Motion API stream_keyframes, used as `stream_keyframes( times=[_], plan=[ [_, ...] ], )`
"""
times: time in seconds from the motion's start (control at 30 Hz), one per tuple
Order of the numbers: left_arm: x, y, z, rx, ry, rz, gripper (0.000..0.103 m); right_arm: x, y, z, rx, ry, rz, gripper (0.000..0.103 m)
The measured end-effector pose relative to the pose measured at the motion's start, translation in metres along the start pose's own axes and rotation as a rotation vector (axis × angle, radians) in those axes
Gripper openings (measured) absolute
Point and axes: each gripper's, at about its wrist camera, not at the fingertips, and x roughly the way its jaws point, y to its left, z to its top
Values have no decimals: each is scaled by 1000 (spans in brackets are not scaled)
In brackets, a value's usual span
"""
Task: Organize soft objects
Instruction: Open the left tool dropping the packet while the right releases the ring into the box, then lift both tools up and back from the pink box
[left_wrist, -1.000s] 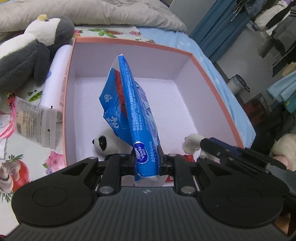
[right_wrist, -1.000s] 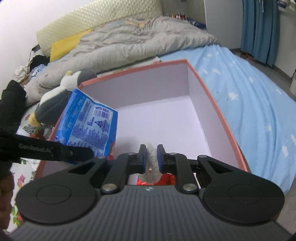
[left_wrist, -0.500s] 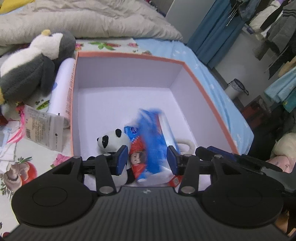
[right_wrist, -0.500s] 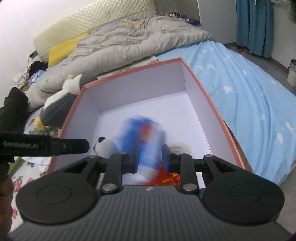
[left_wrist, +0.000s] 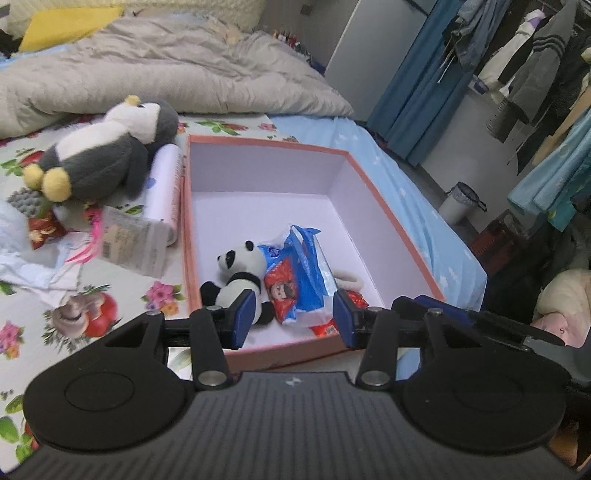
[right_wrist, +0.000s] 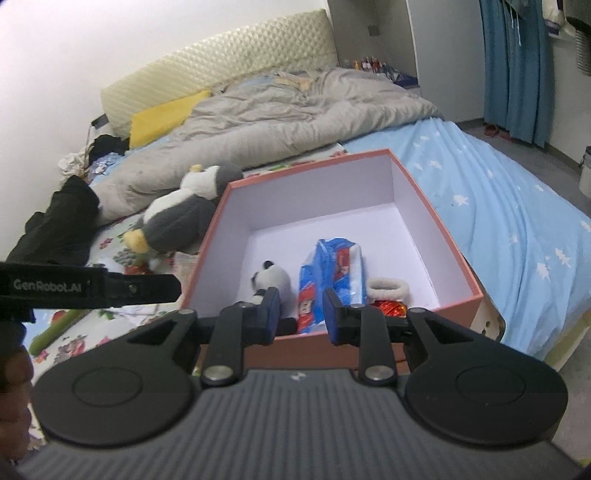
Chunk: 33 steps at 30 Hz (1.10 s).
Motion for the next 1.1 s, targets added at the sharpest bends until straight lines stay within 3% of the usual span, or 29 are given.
stream_keyframes(
  times=[0.47, 1.1],
  plan=[
    [-98, 14, -65, 2, -107, 44, 52, -56, 42, -33, -78, -46, 62, 29],
    [-178, 62, -143, -166, -234, 183, 52, -74, 99, -67, -197, -13, 237, 29]
  ],
)
